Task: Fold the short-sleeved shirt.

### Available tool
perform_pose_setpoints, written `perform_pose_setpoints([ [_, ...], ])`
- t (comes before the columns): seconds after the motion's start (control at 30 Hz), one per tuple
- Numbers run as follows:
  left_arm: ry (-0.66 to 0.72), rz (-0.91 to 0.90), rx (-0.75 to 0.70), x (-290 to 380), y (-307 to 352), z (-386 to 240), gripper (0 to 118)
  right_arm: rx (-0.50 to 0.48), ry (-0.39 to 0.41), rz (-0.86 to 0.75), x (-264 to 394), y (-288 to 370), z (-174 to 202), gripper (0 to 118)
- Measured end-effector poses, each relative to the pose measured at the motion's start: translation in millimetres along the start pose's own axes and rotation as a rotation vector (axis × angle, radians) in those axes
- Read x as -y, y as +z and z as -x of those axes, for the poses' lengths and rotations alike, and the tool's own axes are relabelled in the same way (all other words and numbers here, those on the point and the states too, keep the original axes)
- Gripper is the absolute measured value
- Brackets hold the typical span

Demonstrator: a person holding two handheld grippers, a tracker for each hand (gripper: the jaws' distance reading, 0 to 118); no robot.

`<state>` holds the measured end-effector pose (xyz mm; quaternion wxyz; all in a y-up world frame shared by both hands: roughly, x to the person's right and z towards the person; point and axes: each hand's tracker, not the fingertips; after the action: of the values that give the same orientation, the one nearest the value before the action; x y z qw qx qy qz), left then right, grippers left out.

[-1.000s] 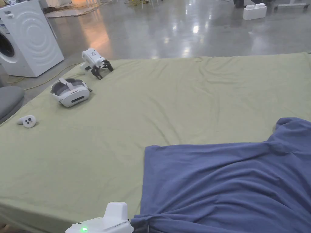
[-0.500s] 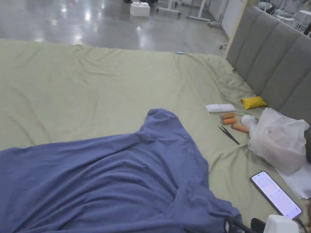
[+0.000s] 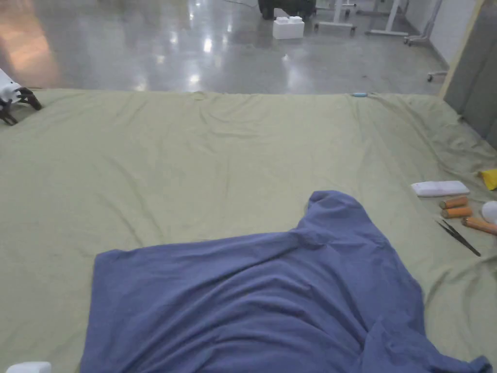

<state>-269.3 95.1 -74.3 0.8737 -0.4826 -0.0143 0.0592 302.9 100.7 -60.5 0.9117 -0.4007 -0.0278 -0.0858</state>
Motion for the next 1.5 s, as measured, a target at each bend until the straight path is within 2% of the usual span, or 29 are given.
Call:
perform_pose_setpoints([
  [0.1, 0.064, -0.104, 0.07, -32.0, 14.0, 17.0, 4, -0.027, 0.011, -0.085, -43.9, 7.4, 11.8, 5],
  [0.2, 0.053, -0.143, 0.064, -75.3, 2.0, 21.7, 4, -0.03, 0.05, -0.117, -89.9, -23.2, 22.2, 5],
  [0.3, 0.075, -0.103, 0.074, -114.9, -38.7, 30.1, 4, -0.039, 0.065, -0.088, -132.5, -72.7, 39.3, 5],
  [0.33, 0.091, -0.087, 0.077, -124.6, -54.1, 33.3, 4, -0.043, 0.068, -0.029, -143.9, -93.7, 43.7, 5],
  [0.5, 0.151, -0.03, 0.053, -147.6, -106.4, 39.1, 5, -0.01, 0.118, 0.045, -164.6, -157.7, 63.8, 5],
  [0.53, 0.152, -0.038, 0.047, -146.9, -110.3, 38.7, 11, 0.005, 0.134, 0.055, -165.9, -165.4, 66.8, 5],
  [0.57, 0.156, -0.052, 0.041, -146.1, -114.9, 40.0, 23, 0.008, 0.14, 0.046, -165.6, -169.1, 68.0, 8],
  [0.6, 0.172, -0.059, 0.022, -146.7, -115.1, 41.0, 44, 0.006, 0.146, 0.038, -165.3, -171.2, 68.4, 22],
  [0.63, 0.182, -0.071, -0.01, -145.5, -114.7, 42.6, 78, 0.01, 0.156, 0.024, -165.3, -172.3, 65.2, 64],
  [0.67, 0.179, -0.088, -0.024, -142.0, -107.8, 43.0, 91, 0.015, 0.155, 0.026, -166.4, -168.6, 64.6, 79],
  [0.7, 0.175, -0.124, -0.04, -139.0, -98.1, 42.5, 93, 0.016, 0.154, 0.025, -166.7, -161.2, 63.1, 79],
  [0.83, 0.07, -0.464, -0.015, -111.8, -9.9, 29.7, 92, -0.06, 0.171, -0.199, -158.4, -91.6, 60.4, 79],
  [1.0, -0.004, -0.805, -0.055, -77.7, 101.4, -12.0, 92, -0.173, 0.184, -0.471, -122.1, 24.5, 85.5, 78],
  [1.13, -0.092, -0.954, -0.048, -48.1, 161.4, -46.9, 91, -0.195, 0.194, -0.594, -82.5, 90.7, 111.8, 77],
  [1.17, -0.113, -0.963, -0.06, -41.7, 170.9, -54.5, 87, -0.194, 0.206, -0.618, -73.0, 101.9, 117.7, 75],
  [1.2, -0.127, -0.976, -0.071, -36.0, 177.7, -61.5, 81, -0.196, 0.212, -0.645, -65.1, 110.5, 122.3, 69],
  [1.23, -0.129, -0.994, -0.09, -28.3, 185.0, -65.9, 69, -0.191, 0.222, -0.653, -57.0, 120.9, 127.6, 58],
  [1.27, -0.145, -1.019, -0.098, -22.4, 191.1, -71.2, 46, -0.193, 0.23, -0.656, -50.3, 130.3, 131.8, 48],
  [1.3, -0.17, -1.03, -0.113, -18.4, 196.3, -76.6, 32, -0.202, 0.228, -0.659, -47.1, 135.3, 134.9, 39],
  [1.37, -0.235, -1.019, -0.121, -12.6, 205.9, -87.3, 12, -0.239, 0.227, -0.673, -37.2, 149.8, 138.2, 13],
  [1.4, -0.26, -1.014, -0.102, -9.5, 210.0, -90.0, 6, -0.24, 0.237, -0.685, -33.6, 154.5, 140.0, 1],
  [1.43, -0.253, -1.014, -0.102, -6.6, 213.4, -92.5, 1, -0.213, 0.249, -0.703, -31.9, 159.5, 142.3, 1],
  [1.5, -0.258, -1.009, -0.116, -3.4, 217.4, -96.9, 0, -0.196, 0.275, -0.695, -31.7, 163.7, 144.4, 0],
])
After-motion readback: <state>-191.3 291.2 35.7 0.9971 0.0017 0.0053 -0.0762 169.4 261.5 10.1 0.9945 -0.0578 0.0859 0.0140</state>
